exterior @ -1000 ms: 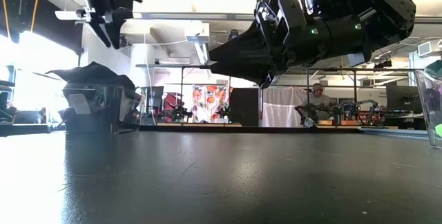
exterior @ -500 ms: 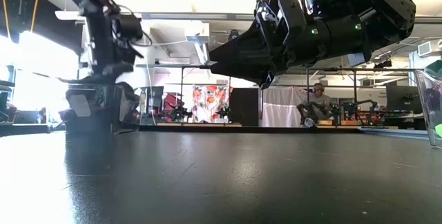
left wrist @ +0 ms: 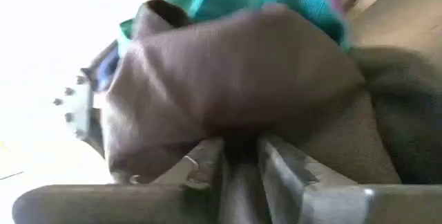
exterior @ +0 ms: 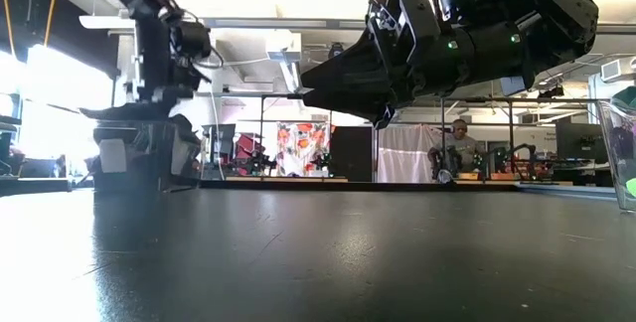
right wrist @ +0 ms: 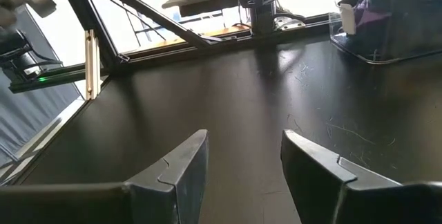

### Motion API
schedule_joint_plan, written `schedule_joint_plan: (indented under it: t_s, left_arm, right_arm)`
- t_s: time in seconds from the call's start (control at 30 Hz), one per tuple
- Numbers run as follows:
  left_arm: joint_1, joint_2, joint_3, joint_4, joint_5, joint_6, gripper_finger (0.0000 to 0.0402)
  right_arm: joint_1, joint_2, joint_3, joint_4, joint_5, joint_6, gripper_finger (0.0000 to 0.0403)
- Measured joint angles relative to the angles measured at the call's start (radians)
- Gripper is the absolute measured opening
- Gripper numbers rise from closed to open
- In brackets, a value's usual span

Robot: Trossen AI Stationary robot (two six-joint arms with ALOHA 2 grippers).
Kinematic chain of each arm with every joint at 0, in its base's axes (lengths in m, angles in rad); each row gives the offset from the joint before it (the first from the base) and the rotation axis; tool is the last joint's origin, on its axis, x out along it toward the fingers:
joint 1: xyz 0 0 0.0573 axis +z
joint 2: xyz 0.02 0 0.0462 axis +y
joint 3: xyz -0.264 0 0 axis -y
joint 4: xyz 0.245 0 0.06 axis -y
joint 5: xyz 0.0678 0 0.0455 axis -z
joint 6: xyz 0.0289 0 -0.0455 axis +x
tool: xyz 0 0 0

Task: Sort towels by color in basket
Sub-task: Put the black towel into the top transparent bin

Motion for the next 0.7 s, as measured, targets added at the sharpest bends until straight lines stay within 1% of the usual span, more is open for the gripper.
schedule_joint_plan:
  t_s: [0.1,0.2,0.33,0.43,0.57,0.7]
  left_arm:
    - [-0.005,-0.029,0.071,-0.087,0.0,-0.016,0.0105]
    - [-0.017,-0.06,0.137,-0.198,-0.002,-0.087,0.0124]
    - [-0.035,-0.098,0.162,-0.31,-0.011,-0.185,0.0127]
    - [-0.034,-0.099,0.126,-0.356,-0.01,-0.191,0.0113]
    - [-0.025,-0.081,0.029,-0.253,0.0,-0.196,0.0082]
    - [-0.024,-0.024,-0.066,-0.074,0.02,-0.152,0.0048]
  right_arm:
    - [0.0,0.0,0.0,0.0,0.0,0.0,0.0175]
    - [0.0,0.0,0.0,-0.004,0.0,0.0,0.0175]
    - [0.0,0.0,0.0,-0.005,0.0,0.0,0.0175]
    - [0.0,0.0,0.0,-0.004,0.0,-0.001,0.0175]
    - [0.001,0.0,0.0,-0.004,0.0,-0.004,0.0175]
    - [0.001,0.0,0.0,-0.004,0.0,-0.004,0.0175]
